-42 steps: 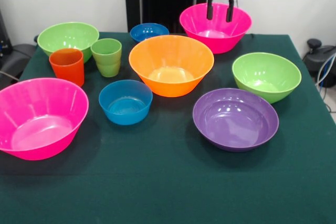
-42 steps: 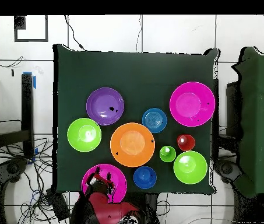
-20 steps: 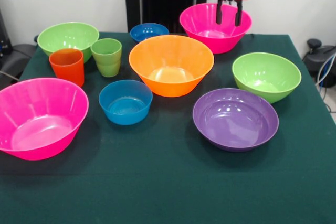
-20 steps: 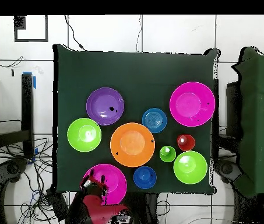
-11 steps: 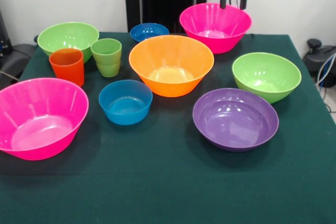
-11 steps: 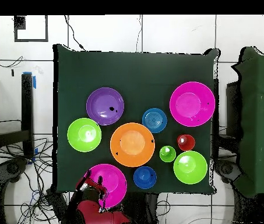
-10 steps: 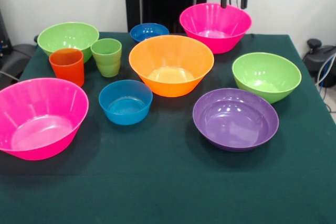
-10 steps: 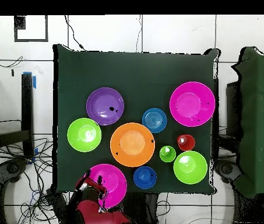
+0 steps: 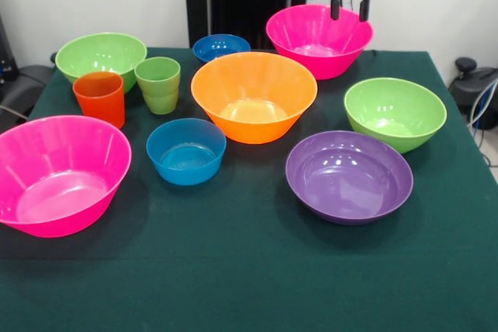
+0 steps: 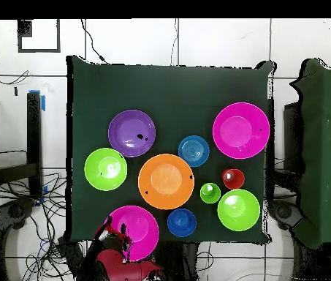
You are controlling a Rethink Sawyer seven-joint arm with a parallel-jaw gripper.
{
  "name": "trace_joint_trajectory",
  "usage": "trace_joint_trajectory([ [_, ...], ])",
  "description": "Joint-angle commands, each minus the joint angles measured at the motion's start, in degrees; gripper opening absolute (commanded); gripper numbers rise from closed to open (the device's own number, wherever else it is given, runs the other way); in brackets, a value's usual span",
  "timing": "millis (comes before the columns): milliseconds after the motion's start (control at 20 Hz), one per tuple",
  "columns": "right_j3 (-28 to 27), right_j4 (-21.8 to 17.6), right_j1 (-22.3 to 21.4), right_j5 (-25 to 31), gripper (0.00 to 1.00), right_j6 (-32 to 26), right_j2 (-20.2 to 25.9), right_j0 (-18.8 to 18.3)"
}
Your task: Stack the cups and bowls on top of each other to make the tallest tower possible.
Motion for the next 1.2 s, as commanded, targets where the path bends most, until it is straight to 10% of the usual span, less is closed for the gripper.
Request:
trace_joint_trajectory([
  [50, -5.87, 0.02, 7.79, -2.6, 1.0, 12.02, 6.95, -1.43],
  [1200, -4.61, 1.58, 7.71, -3.11, 1.0, 10.9, 9.81, -3.33],
])
